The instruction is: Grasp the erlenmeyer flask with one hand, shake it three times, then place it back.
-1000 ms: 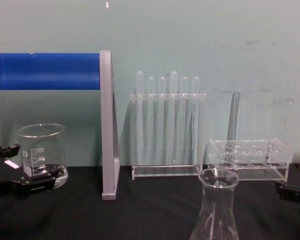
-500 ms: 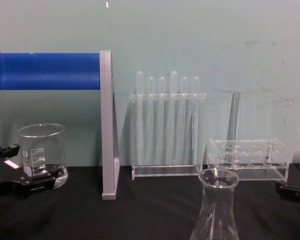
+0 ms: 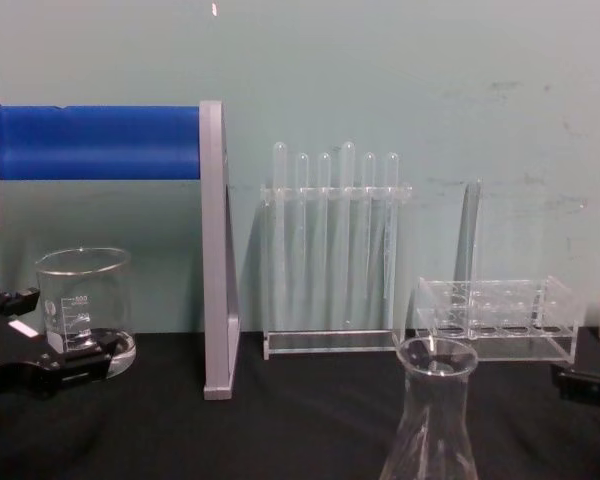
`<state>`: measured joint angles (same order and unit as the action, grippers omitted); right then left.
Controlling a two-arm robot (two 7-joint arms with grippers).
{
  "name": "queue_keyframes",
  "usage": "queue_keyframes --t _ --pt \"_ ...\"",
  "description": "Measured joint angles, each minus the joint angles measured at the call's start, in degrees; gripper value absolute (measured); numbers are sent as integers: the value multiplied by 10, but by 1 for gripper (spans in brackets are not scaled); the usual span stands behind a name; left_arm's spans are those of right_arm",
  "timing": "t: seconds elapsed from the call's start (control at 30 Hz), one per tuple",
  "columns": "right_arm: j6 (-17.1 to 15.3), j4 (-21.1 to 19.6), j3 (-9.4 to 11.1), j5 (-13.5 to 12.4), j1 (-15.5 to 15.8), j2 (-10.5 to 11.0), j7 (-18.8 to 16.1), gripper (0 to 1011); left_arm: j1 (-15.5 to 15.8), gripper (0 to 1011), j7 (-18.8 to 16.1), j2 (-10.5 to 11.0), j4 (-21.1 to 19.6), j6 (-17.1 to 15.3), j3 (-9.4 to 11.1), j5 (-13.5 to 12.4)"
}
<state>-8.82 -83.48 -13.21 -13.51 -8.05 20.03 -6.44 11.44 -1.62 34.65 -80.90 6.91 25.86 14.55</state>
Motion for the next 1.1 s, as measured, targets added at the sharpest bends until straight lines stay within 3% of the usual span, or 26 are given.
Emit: queue_keyframes --t 1.1 --pt "0 0 0 0 0 0 0 1002 0 1001 0 0 0 0 0 0"
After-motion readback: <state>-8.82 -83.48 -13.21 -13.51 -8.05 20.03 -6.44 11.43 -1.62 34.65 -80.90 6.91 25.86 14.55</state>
